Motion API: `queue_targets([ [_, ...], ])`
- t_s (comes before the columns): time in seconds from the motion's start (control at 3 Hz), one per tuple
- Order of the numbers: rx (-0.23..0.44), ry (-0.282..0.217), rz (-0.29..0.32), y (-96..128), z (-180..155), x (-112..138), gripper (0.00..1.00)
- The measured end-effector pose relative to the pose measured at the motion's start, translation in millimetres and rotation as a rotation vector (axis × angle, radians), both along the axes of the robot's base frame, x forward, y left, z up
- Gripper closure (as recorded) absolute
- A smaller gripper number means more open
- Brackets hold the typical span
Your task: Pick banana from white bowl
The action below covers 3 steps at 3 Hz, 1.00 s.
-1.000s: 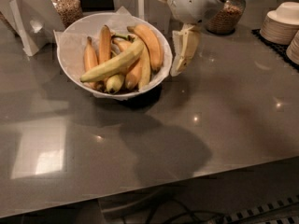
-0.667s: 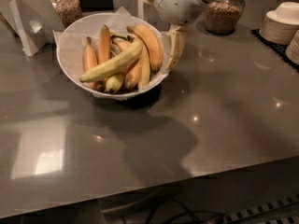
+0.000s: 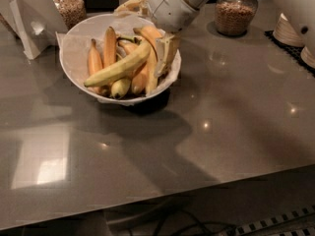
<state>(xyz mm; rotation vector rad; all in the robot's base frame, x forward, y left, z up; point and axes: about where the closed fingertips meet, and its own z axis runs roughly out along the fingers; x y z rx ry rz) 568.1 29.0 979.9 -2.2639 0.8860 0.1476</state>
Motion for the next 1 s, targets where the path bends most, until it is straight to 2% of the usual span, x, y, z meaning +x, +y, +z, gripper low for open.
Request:
queue_targets([
  [0.67, -0.005, 0.035, 0.057, 16.9, -22.7, 2.4, 0.27],
  [1.0, -0.007, 0.041, 0.063, 19.8, -26.7, 3.0, 0.29],
])
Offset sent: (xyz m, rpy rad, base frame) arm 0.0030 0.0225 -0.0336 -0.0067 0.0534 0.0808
